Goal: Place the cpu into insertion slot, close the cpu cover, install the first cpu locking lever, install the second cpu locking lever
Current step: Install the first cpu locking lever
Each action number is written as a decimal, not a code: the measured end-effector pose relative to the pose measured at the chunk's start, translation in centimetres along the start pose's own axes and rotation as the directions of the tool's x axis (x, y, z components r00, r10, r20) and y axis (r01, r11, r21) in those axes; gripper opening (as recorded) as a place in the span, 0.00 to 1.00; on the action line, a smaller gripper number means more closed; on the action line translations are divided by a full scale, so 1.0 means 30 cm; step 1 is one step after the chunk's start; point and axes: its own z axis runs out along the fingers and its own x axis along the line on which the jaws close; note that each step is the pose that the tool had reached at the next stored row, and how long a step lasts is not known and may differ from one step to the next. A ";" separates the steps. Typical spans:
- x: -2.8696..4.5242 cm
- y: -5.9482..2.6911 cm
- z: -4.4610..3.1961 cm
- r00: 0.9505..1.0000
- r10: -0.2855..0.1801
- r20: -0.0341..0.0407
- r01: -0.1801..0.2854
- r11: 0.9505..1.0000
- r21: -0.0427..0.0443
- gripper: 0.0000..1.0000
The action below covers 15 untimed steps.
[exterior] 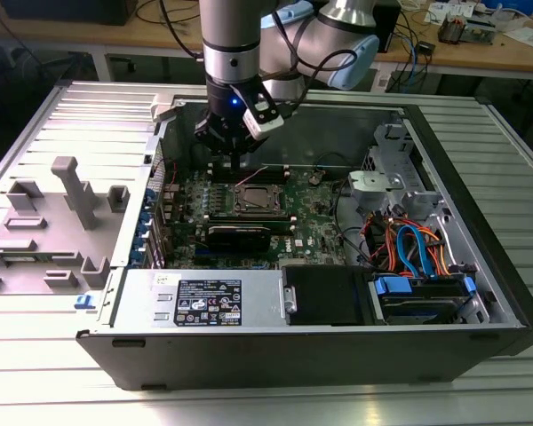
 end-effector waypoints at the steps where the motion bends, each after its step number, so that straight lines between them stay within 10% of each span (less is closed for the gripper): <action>1: -0.001 0.000 0.001 1.000 0.000 0.000 0.000 1.000 0.000 0.11; 15: -0.021 -0.002 0.005 1.000 0.002 0.000 -0.002 1.000 0.000 0.11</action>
